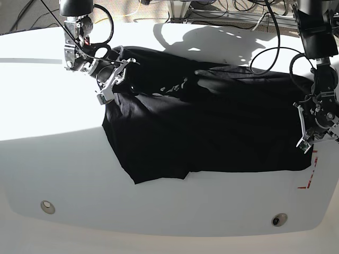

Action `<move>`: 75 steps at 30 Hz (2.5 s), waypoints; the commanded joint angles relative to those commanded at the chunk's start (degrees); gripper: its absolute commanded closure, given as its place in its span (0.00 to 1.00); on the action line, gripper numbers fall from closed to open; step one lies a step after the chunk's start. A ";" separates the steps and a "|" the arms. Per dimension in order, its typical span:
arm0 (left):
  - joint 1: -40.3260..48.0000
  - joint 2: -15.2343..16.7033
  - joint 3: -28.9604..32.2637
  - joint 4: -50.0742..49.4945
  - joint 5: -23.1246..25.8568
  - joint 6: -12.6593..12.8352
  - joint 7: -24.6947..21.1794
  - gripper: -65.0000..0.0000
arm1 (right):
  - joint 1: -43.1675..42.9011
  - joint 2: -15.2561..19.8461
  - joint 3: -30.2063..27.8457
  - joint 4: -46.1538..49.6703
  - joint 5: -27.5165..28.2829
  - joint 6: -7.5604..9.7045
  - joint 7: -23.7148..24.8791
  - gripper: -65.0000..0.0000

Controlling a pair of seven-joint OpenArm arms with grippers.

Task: Layout the t-shirt on the table in an organized manner, then fold the t-shirt properly
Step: 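Drag the gathered fabric outward with the left gripper, flattening the shirt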

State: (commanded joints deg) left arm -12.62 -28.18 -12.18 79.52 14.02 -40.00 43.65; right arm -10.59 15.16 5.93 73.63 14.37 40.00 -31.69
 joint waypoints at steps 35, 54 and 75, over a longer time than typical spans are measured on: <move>-4.84 -13.98 -9.14 7.82 -14.59 0.00 6.59 0.31 | -0.09 1.14 0.00 3.34 -0.09 0.00 -0.26 0.82; 2.11 -8.26 -9.85 14.95 -22.24 0.00 12.57 0.31 | -0.26 1.14 0.09 8.35 0.26 0.00 -3.60 0.82; 7.74 21.98 -7.21 25.23 -7.74 0.00 12.57 0.31 | -1.14 -2.11 4.13 37.01 -0.26 0.00 -19.16 0.82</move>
State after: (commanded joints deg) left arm -4.88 -6.20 -19.38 104.75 6.29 -40.00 56.22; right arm -11.74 13.05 10.07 110.64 14.11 40.00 -50.86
